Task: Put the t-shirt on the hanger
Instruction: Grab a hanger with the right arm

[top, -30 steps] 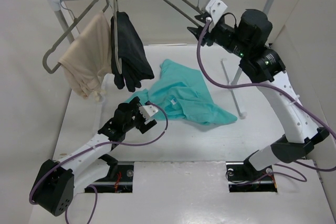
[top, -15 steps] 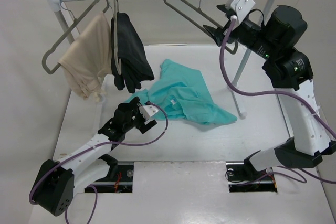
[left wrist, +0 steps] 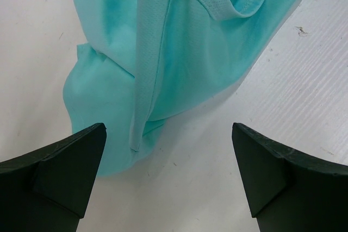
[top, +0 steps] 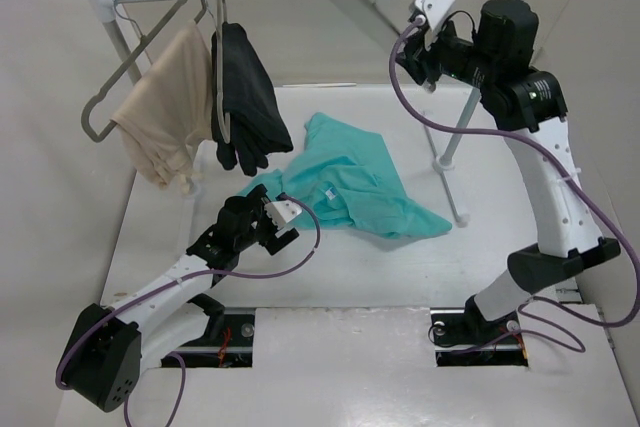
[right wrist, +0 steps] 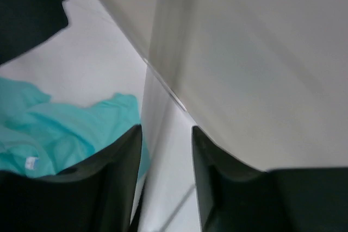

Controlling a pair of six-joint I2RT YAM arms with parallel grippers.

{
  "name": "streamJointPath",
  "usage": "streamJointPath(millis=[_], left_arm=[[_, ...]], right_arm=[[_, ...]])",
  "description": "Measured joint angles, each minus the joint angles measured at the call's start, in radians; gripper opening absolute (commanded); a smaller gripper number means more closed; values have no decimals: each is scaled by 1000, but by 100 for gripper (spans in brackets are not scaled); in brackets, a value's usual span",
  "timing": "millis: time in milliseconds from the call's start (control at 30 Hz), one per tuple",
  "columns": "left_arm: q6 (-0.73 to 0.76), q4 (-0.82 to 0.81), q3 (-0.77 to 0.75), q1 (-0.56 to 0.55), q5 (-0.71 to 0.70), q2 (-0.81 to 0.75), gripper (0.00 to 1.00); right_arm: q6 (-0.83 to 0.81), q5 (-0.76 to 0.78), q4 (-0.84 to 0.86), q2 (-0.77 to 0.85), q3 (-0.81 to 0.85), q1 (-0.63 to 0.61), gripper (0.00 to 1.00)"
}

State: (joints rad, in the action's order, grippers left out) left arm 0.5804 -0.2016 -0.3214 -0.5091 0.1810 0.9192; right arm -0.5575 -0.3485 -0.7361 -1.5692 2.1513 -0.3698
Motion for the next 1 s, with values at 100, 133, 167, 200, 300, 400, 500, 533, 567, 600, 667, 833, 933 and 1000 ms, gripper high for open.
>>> streamJointPath(millis=[100,133,167,200,300,400,500,533,567,600,667,833,933,1000], left_arm=[[0,0,0,0,1,0,100],[0,1,0,0,2,0,100],[0,1,0,0,2,0,100],[0,2,0,0,2,0,100],[0,3,0,0,2,0,100],[1,3,0,0,2,0,100],[6,3,0,0,2,0,100],[7,3,0,0,2,0,100],[7,3,0,0,2,0,100],[7,3,0,0,2,0,100],[7,3,0,0,3,0,100],[6,4,-2,0,12,3,95],[-5,6,-16,0,33,10,88],[-19,8,-37,-1,59,26,86]], right_arm=[[15,-6,-2,-36,4,13,0],[15,-16,0,-37,4,19,0],[21,-14,0,-36,2,29,0],[23,-26,8,-30,-3,34,0],[29,-14,45,29,-67,25,0],[37,19,102,117,-150,6,0],[37,23,150,171,-169,-31,0],[35,25,166,181,-168,-44,0],[29,23,171,188,-167,-58,0],[21,20,172,189,-164,-68,0],[3,8,171,180,-162,-83,0],[-69,-91,156,130,-178,-120,0],[-109,-153,132,134,-271,-149,0],[-131,-190,124,162,-402,-164,0]])
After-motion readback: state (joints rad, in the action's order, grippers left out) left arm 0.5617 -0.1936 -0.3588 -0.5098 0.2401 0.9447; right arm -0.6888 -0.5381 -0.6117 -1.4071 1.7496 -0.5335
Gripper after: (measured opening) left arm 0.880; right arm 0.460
